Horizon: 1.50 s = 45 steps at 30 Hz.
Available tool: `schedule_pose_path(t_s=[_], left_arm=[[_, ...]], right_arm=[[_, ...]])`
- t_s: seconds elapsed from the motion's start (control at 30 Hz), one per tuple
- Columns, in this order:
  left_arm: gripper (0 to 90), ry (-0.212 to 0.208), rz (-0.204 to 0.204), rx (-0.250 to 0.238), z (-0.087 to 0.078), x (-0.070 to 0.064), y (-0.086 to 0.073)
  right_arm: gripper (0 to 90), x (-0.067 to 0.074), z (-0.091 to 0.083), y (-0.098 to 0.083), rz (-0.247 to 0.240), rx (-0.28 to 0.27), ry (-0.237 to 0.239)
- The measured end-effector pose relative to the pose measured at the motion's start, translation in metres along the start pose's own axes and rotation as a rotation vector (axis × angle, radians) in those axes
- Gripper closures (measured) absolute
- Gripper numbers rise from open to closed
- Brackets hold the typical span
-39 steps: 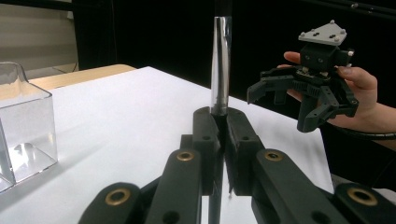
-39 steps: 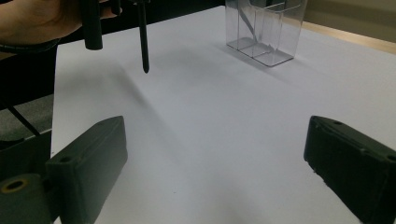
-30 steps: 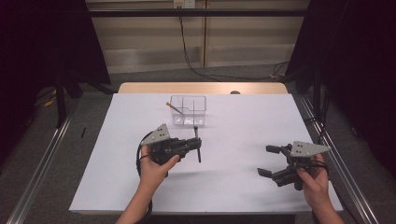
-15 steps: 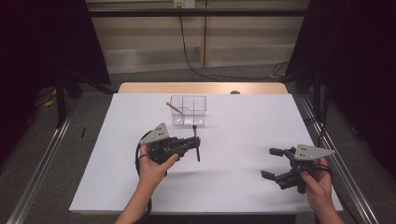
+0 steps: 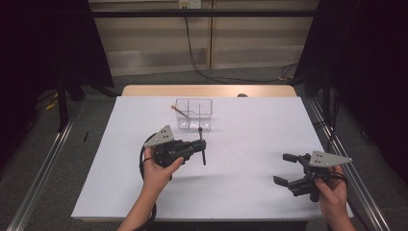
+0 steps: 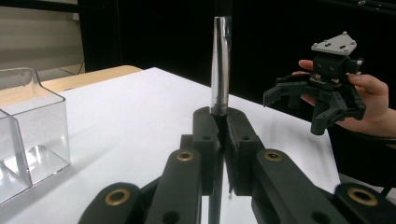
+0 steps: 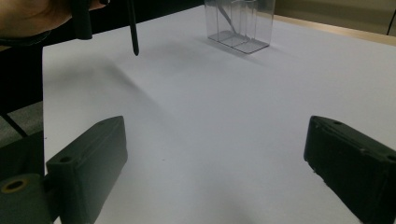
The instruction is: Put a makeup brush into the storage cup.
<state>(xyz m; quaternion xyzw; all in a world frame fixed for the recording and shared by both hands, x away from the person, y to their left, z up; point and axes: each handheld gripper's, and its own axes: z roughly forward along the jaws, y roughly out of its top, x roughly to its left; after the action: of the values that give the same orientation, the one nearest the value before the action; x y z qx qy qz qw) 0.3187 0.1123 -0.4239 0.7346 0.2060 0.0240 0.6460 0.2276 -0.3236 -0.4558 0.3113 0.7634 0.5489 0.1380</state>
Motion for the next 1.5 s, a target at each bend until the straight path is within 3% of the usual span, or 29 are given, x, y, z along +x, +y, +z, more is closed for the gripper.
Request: schedule_pose_path(t_s=[0.53,1.0,1.5], left_arm=[[84.0,0.014,-0.001,-0.010,-0.001,0.008,0.009],[83.9,0.064,-0.013,-0.031,-0.010,0.024,0.024],[83.9,0.119,-0.001,-0.036,-0.006,0.039,0.040]], right_arm=[[5.9,-0.001,-0.004,-0.004,0.007,0.008,-0.014],[5.9,0.000,-0.003,-0.003,-0.005,0.010,-0.011],[5.9,-0.001,-0.006,-0.002,-0.007,-0.003,-0.013]])
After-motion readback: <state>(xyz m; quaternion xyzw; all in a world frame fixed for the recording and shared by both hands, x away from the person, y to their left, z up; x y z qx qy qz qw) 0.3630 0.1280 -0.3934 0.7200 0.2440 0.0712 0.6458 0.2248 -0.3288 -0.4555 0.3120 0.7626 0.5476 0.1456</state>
